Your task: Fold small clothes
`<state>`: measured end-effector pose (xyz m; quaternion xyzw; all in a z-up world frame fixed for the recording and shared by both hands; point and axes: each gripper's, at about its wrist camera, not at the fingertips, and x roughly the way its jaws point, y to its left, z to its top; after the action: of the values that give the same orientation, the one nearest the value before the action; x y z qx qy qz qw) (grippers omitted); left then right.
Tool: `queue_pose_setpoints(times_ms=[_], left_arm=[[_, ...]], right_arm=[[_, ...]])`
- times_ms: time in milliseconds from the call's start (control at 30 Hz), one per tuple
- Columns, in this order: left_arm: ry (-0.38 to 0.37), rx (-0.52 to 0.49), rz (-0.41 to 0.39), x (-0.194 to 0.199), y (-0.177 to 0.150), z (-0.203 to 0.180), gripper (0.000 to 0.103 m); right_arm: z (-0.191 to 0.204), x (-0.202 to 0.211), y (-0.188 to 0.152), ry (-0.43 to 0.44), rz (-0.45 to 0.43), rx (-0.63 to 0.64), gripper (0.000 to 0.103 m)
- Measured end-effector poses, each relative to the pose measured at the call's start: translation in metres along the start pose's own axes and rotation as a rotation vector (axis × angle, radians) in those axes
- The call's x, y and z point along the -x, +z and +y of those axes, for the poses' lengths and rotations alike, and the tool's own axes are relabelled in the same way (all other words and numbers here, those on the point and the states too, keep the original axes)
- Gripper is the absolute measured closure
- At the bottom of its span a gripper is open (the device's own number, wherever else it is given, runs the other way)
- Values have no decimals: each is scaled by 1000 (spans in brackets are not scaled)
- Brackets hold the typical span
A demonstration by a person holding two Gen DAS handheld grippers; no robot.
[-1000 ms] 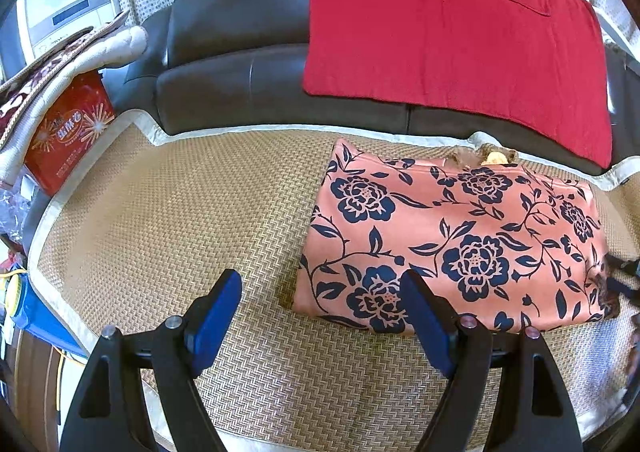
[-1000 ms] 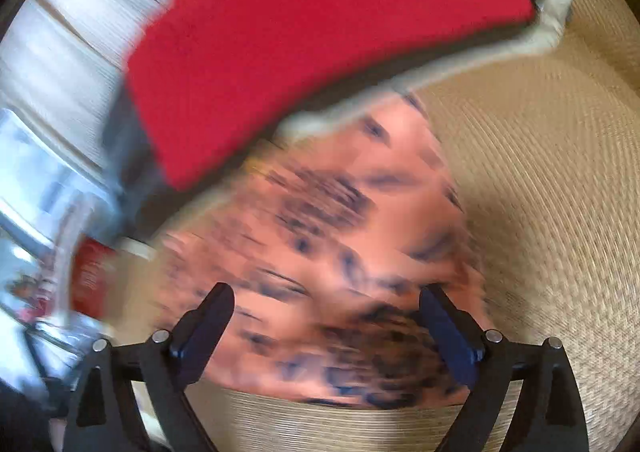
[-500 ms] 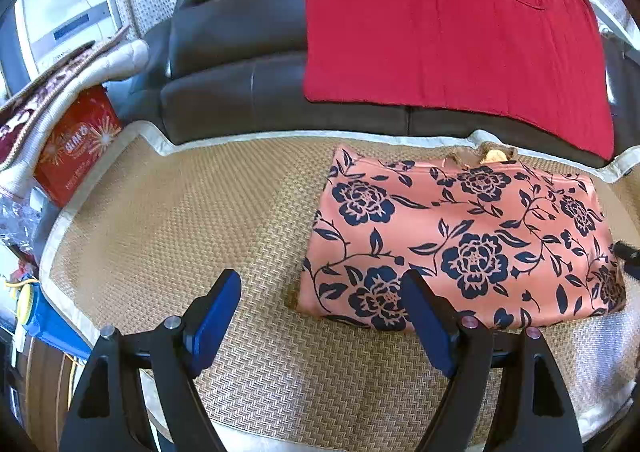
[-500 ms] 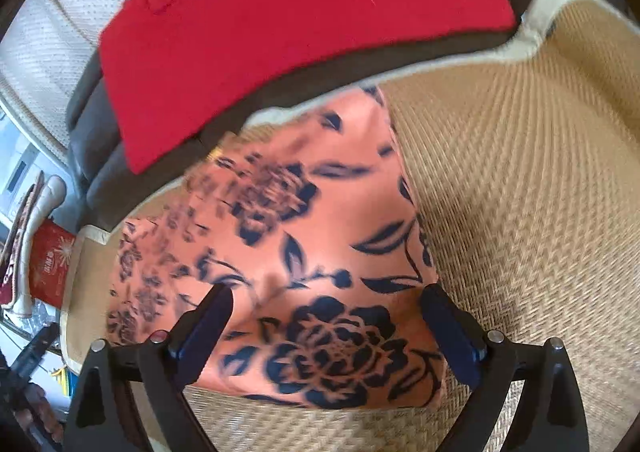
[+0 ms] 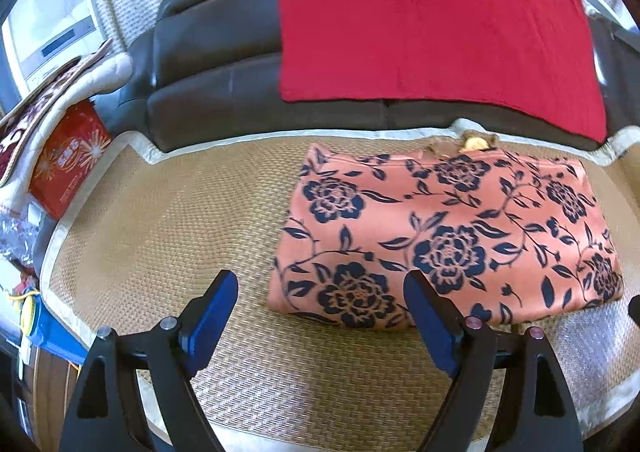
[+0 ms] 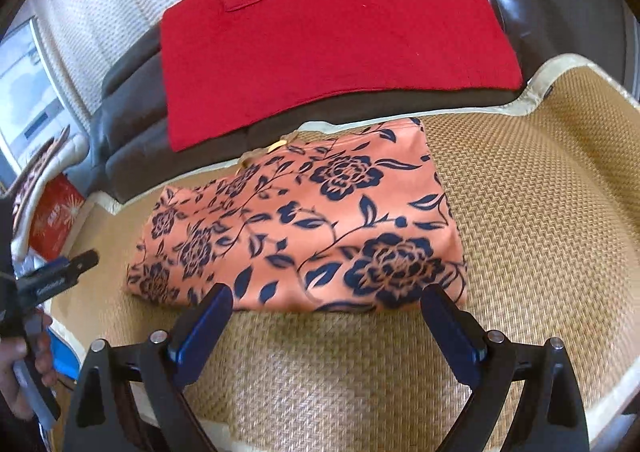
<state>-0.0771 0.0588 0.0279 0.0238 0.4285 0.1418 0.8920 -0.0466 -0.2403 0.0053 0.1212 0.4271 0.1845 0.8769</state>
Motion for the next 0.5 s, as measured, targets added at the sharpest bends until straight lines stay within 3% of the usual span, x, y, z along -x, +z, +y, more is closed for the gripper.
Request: queue_pose_setpoints(times_ms=[133, 333, 500], left_arm=[[-18, -25, -2, 2, -3, -11, 18], [-29, -20, 5, 2, -5, -10, 18], [-42, 2, 41, -8, -9, -5, 18]], right_arm=[[10, -2, -6, -14, -1, 30, 6], [3, -13, -10, -2, 40, -30, 6], [-26, -27, -22, 123, 109, -229, 6]])
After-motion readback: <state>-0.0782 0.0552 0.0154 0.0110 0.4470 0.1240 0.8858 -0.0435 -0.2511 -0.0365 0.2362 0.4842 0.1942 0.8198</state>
